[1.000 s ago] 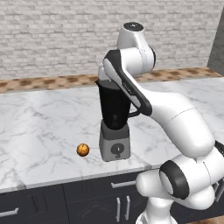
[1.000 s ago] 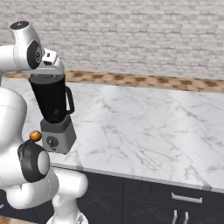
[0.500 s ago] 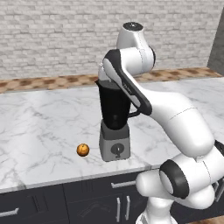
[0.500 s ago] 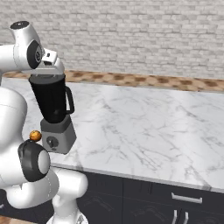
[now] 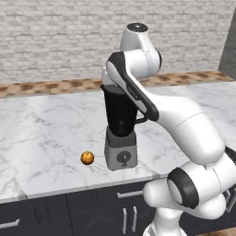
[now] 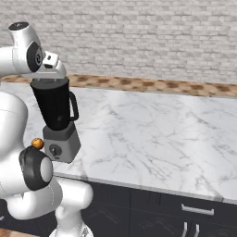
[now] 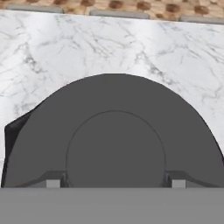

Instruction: Open the blender lid, put the orange in the blender, close the lid, and start the blender.

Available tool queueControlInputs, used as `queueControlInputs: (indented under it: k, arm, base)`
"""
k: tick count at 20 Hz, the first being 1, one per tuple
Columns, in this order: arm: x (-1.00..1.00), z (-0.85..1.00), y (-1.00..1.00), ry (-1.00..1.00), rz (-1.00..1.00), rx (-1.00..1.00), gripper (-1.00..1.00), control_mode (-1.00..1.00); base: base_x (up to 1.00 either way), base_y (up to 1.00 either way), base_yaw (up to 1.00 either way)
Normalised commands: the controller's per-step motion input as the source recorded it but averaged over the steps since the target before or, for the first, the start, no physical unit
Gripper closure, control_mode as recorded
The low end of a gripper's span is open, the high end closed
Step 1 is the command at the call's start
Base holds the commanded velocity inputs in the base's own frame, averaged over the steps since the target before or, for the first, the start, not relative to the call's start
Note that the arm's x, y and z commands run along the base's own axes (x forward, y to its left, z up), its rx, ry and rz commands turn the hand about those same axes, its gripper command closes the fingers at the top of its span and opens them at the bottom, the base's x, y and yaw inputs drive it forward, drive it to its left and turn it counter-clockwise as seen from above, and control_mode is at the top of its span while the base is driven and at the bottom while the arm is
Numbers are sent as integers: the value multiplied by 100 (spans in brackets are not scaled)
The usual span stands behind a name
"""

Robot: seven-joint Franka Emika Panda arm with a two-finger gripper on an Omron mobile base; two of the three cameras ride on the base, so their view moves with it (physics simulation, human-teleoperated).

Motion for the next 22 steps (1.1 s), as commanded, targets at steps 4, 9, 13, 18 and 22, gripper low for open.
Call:
queueControlInputs:
  k: [4, 9, 13, 18, 22]
  arm:
    - [1, 0, 35, 0, 0, 0, 100, -100]
    - [3, 26, 17, 0, 0, 0, 100, -100]
    - [-3, 100, -14, -4, 0, -1, 100, -100]
    - [-27, 100, -20, -5, 0, -3, 100, -100]
    - [-59, 35, -70, -3, 0, 0, 100, -100]
  base:
    - [0, 0, 0]
    - [0, 0, 0]
    - [0, 0, 0]
    - [0, 0, 0]
    - [0, 0, 0]
